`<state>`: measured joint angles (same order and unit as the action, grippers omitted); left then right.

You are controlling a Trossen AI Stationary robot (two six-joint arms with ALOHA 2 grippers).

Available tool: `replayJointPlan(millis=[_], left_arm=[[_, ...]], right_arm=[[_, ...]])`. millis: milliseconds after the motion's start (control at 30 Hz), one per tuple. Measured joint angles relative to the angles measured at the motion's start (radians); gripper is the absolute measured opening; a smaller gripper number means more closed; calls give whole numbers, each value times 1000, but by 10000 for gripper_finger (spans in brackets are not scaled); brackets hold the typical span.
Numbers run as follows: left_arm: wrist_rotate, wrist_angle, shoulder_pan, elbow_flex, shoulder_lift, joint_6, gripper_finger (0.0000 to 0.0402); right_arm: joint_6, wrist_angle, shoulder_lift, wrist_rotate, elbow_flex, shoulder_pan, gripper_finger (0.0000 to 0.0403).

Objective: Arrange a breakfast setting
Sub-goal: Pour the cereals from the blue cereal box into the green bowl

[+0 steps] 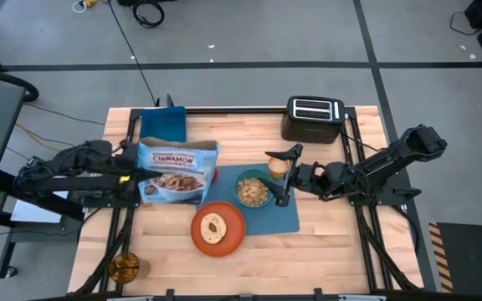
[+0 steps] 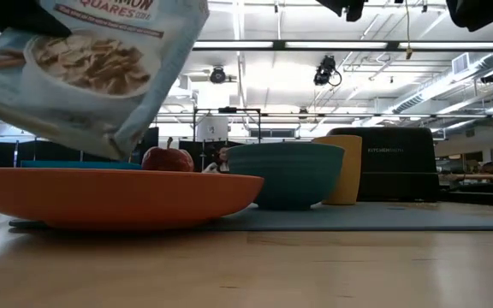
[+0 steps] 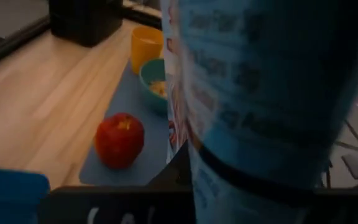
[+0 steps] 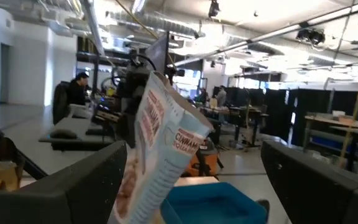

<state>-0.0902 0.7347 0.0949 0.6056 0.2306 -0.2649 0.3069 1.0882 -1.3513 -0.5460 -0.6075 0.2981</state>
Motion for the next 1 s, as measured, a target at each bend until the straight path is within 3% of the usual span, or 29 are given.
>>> replayJointPlan(millis=[200, 400, 533, 700, 800, 900, 1000], left_arm=[[37, -10, -48, 0, -2, -69, 5], [344, -177, -79, 1, 30, 44, 5], [346, -391, -78, 2, 126, 140, 5], [477, -642, 7, -26, 389, 277, 5], [426, -811, 130, -26, 570, 294, 5], [243, -982, 262, -26, 736, 251, 5], [146, -1124, 354, -26, 895, 237, 5]], right_arm=[[0, 1, -5, -22, 0, 7, 380], [5, 3, -4, -58, 0, 10, 380], [4, 12, -4, -68, 0, 10, 380], [3, 3, -4, -73, 0, 1, 380], [3, -17, -4, -78, 0, 2, 380], [-5, -38, -4, -85, 0, 15, 380], [-29, -73, -4, -90, 1, 41, 380]])
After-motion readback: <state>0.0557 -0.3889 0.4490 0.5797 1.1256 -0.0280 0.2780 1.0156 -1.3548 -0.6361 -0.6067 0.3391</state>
